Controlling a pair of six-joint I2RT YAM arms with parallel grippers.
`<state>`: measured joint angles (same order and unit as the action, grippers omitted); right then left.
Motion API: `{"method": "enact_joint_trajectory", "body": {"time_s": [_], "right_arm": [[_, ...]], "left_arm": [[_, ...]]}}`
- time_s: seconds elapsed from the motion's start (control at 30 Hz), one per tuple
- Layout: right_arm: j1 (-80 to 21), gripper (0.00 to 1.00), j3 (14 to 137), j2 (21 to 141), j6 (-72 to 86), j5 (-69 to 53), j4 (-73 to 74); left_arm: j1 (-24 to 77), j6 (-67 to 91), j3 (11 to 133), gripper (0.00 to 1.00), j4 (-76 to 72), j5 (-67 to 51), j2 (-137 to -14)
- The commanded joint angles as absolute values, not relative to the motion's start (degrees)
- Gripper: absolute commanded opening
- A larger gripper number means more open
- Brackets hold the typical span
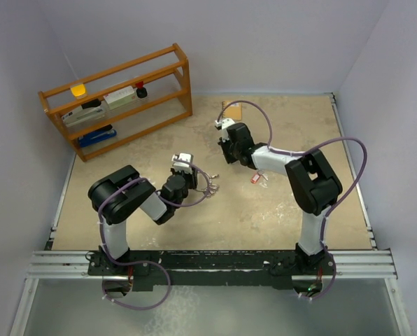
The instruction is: Remove the keys from the keyring
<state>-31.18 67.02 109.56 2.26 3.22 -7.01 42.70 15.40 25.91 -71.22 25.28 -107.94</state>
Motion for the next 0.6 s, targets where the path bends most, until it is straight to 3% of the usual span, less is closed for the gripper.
{"method": "enact_joint_trajectory", "body": {"time_s": [0.0,0.1,0.2,0.27,0.3,0.37,0.57], "right_arm": [[-30.1,0.01,70.4,110.0,1.8,2.3,-9.4],[-29.9,0.12,71.6,110.8,1.5,2.3,-9.0],[-29.9,0.22,72.2,110.5,1.0,2.2,-9.0],[-29.9,0.47,72.1,109.5,0.6,1.7,-9.0],[-29.9,0.53,71.8,108.8,0.6,1.6,-9.1],[-29.9,0.57,71.4,107.6,0.5,1.6,-9.4],[-29.9,0.59,67.1,99.5,-0.1,4.0,-11.2]], "left_arm": [[42.5,14.6,26.5,0.37,-69.4,30.3,-107.3],[42.4,14.4,26.8,0.54,-67.7,31.5,-106.5],[42.4,14.3,26.5,0.60,-66.2,31.7,-104.8],[42.4,14.1,26.0,0.62,-65.6,31.6,-102.7],[42.4,14.1,25.6,0.63,-65.4,31.7,-101.5],[42.4,13.5,25.0,0.65,-65.2,32.1,-99.2],[42.4,13.2,27.5,0.67,-55.6,32.2,-90.5]]}}
